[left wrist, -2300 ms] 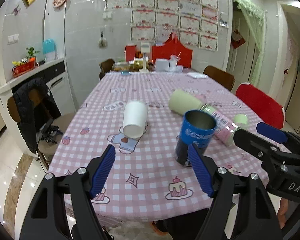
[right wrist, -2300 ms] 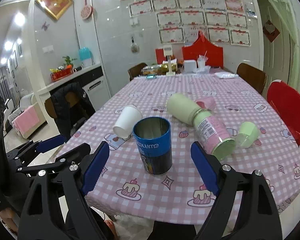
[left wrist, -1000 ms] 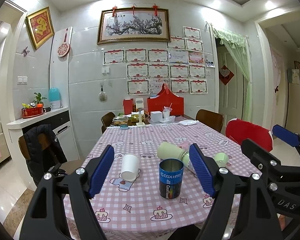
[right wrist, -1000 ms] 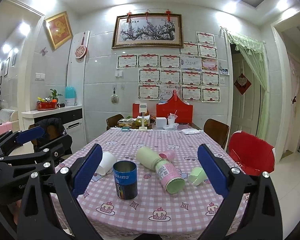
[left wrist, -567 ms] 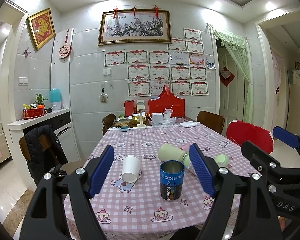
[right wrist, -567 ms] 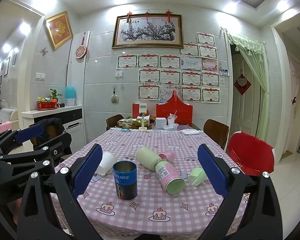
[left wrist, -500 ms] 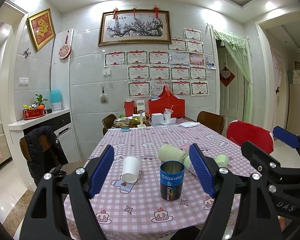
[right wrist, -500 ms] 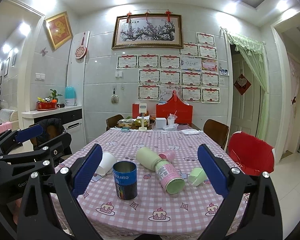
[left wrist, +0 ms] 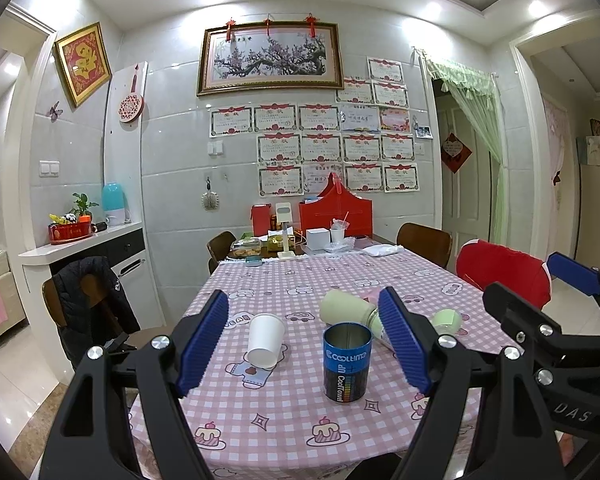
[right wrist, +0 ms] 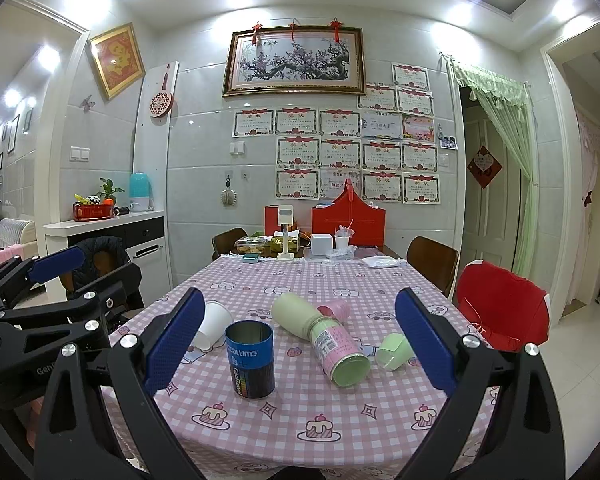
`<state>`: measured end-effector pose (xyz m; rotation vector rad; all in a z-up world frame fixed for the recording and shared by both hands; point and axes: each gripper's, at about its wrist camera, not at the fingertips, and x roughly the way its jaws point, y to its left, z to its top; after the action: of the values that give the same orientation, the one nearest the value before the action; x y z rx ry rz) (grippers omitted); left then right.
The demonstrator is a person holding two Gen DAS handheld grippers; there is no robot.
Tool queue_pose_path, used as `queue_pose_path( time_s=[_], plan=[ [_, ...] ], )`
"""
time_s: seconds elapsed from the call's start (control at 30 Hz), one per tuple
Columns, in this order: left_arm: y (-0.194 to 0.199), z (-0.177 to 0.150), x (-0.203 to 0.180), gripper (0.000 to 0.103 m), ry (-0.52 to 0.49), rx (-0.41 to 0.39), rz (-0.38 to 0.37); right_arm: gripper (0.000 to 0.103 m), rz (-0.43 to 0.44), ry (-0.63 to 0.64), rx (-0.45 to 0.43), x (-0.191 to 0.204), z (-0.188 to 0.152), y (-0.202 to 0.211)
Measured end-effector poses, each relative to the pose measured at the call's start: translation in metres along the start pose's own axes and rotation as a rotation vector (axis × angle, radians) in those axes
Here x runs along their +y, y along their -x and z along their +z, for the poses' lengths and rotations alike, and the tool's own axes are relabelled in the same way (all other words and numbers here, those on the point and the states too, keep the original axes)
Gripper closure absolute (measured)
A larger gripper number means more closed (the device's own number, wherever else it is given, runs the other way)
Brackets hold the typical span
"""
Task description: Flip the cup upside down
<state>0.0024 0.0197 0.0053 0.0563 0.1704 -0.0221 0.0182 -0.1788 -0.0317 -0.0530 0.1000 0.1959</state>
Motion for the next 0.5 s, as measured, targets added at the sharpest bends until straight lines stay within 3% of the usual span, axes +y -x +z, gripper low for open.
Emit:
queue_pose_path(
  time_s=[0.5],
  plan=[
    [0.0031, -0.0004, 0.002, 0.026, -0.008, -0.013, 0.007, 0.011, 0.0, 0.0, 0.0, -0.0004, 0.0001, 0.0]
  ],
)
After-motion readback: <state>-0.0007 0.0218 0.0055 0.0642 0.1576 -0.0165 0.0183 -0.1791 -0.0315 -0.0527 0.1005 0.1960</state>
